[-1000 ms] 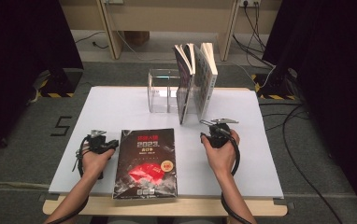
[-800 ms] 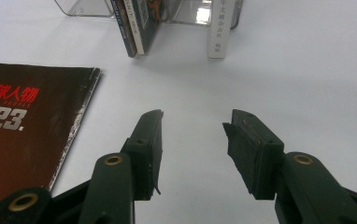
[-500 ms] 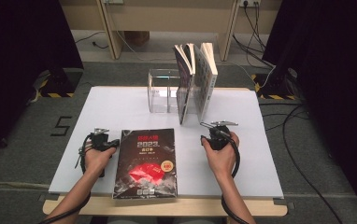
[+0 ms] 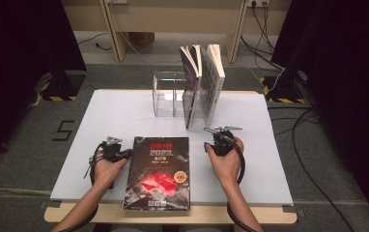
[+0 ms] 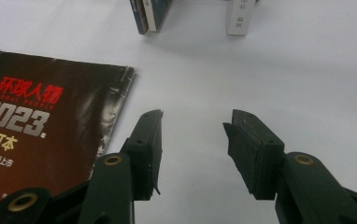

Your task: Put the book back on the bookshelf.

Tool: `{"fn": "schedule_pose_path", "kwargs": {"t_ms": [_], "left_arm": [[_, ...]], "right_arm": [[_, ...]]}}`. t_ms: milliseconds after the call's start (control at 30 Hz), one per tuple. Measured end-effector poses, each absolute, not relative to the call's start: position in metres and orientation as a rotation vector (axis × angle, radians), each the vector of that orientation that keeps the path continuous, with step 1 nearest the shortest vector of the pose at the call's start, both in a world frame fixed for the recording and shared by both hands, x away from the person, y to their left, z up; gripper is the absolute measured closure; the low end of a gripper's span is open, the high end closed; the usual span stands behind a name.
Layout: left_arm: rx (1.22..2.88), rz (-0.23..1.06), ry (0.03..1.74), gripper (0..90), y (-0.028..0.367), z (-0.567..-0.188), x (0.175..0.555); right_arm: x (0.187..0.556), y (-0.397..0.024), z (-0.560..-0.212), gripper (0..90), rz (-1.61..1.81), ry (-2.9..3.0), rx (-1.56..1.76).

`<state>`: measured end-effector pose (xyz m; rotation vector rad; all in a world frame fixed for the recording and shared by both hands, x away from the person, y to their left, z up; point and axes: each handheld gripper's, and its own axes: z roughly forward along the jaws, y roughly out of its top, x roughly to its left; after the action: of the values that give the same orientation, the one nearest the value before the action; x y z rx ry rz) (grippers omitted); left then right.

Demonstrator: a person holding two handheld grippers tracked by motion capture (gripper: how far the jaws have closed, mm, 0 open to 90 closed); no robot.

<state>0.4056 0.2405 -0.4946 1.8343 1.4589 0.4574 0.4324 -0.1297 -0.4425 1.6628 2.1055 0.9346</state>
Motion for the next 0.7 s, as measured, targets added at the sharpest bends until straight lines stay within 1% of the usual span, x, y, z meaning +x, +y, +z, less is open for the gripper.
{"fn": "schedule_pose_path", "kwargs": {"t_ms": [433, 700], "left_arm": [[1.891, 0.383, 1.367, 89.5, 0.207, -0.494, 0.391], [1.931, 0.366, 1.314, 89.5, 0.192, -0.493, 0.378]], "right_arm": [[0.433, -0.132, -0.450, 54.1, 0.902, 2.125, 1.695], [0.432, -0.135, -0.455, 53.8, 0.884, 2.128, 1.721]]}}
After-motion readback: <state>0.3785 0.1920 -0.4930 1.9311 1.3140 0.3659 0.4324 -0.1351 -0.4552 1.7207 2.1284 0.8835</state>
